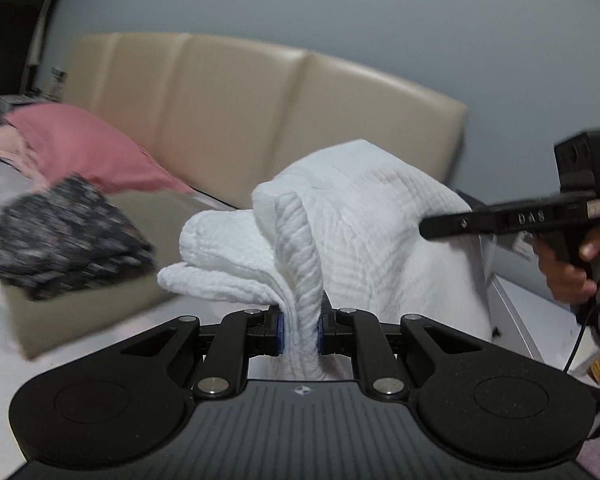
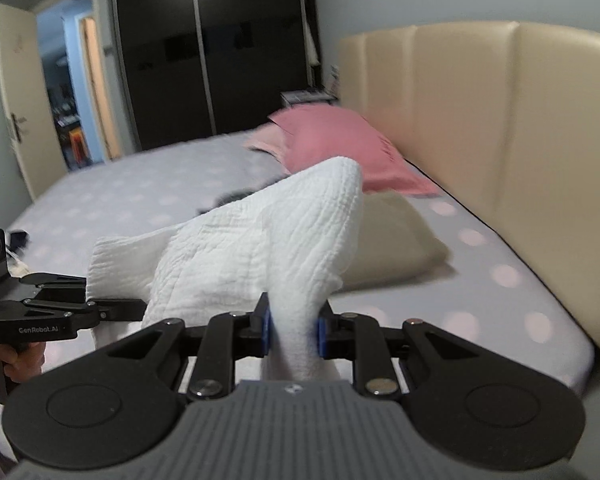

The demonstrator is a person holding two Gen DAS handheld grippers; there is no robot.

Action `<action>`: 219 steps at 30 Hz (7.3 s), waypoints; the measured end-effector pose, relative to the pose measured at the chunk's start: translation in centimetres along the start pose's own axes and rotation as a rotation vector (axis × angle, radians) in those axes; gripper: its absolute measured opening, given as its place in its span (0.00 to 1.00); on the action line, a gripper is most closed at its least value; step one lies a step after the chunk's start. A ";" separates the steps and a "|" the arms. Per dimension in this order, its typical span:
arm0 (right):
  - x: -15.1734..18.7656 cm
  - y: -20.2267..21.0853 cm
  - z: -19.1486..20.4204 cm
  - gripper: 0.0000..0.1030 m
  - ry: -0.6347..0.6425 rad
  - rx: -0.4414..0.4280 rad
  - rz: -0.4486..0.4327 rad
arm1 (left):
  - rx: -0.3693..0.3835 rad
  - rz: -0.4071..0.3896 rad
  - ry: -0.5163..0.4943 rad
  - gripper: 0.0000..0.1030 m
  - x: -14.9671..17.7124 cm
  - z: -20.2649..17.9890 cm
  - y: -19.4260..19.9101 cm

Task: Fold clothes

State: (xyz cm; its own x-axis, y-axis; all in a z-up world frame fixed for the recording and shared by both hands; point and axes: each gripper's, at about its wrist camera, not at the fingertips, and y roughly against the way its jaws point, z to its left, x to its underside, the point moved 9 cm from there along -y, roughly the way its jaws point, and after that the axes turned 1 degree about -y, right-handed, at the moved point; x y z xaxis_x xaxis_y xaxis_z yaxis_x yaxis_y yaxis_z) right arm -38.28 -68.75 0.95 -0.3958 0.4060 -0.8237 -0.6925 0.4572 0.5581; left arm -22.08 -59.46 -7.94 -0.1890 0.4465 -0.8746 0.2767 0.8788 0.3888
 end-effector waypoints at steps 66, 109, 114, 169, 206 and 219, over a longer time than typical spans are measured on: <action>-1.5 -34.4 -11.6 0.19 -0.203 0.045 0.205 | -0.109 0.240 0.255 0.08 4.9 18.6 -16.0; 19.3 -13.5 -17.1 0.63 -0.689 0.282 0.249 | 0.053 0.495 0.572 0.42 15.3 4.1 -10.9; 20.0 -14.6 -16.5 0.42 -0.740 0.250 0.233 | 0.069 0.541 0.566 0.28 16.9 2.9 -12.2; 14.2 -0.1 4.1 0.52 -0.512 0.597 0.133 | -0.327 0.387 -0.057 0.41 6.9 1.1 2.9; 18.8 -1.4 6.7 0.69 -0.514 0.691 0.118 | -0.372 0.421 -0.197 0.59 9.2 -0.1 1.3; 18.6 -1.8 7.0 0.69 -0.490 0.688 0.116 | -0.361 0.425 -0.220 0.59 9.6 -0.3 1.2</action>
State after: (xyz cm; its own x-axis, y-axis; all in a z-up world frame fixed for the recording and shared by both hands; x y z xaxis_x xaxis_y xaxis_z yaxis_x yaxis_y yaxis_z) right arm -40.16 -56.45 -14.62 -0.0260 0.7042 -0.7095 -0.0806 0.7059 0.7037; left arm -23.87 -54.08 -15.80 0.0780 0.7602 -0.6450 -0.0599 0.6494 0.7581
